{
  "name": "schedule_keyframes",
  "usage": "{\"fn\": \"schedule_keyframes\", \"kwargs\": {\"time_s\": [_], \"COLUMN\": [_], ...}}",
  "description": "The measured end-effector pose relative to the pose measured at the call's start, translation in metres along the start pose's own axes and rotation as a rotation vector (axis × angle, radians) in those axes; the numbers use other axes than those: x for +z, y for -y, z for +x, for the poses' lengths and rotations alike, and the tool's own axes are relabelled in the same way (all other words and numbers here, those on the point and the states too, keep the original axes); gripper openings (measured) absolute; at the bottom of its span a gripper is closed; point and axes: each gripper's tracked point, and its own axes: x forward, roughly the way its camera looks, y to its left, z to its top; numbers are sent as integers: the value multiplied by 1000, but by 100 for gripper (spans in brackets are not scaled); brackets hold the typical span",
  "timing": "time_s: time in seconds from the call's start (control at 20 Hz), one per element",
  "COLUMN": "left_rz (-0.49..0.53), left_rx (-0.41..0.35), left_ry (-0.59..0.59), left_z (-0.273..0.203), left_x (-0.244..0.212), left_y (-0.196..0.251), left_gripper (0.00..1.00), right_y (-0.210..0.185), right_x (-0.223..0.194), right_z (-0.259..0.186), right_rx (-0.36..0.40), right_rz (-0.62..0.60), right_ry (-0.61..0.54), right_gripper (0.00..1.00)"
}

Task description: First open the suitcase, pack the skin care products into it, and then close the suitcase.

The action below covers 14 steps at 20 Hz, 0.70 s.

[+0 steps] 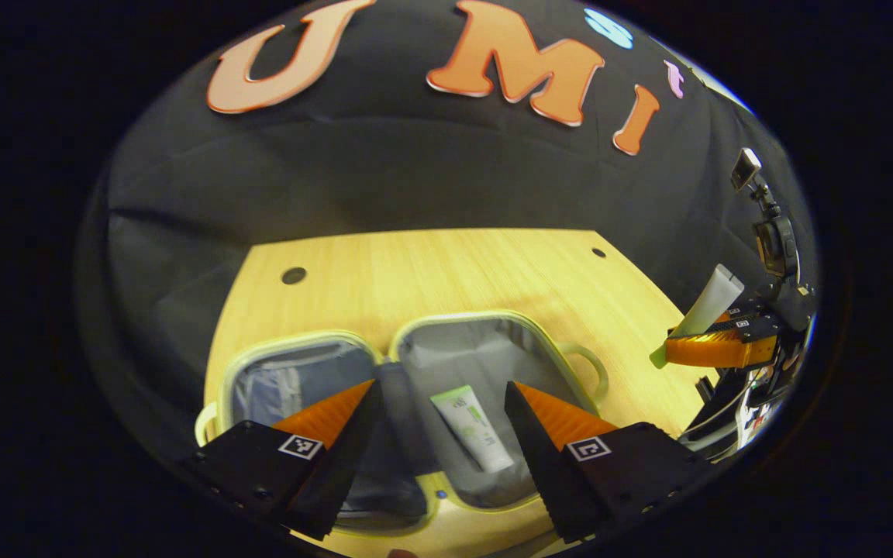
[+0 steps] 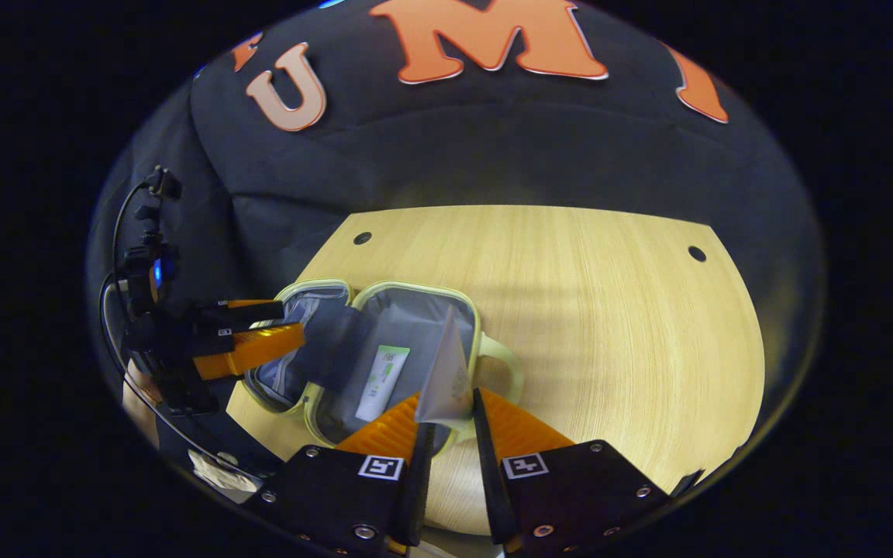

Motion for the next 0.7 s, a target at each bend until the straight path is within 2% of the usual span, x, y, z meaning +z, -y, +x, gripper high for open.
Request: {"fn": "schedule_keyframes", "kwargs": {"time_s": [0.2, 0.4, 0.55, 0.7], "left_rz": [-18, -37, -46, -70], "left_rx": [95, 201, 274, 309], "left_ry": [126, 261, 292, 309], "left_z": [-49, -117, -173, -209], "left_x": [10, 41, 61, 75], "left_y": [-17, -31, -40, -48], "left_gripper": [98, 98, 98, 98], "right_y": [-37, -64, -63, -56], "right_x": [3, -26, -56, -80], "right_z": [21, 47, 72, 90], "right_rx": [79, 123, 94, 63], "right_rz": [-27, -40, -63, -57], "right_ry": [-64, -184, -278, -363], "right_gripper": [33, 32, 33, 33]}}
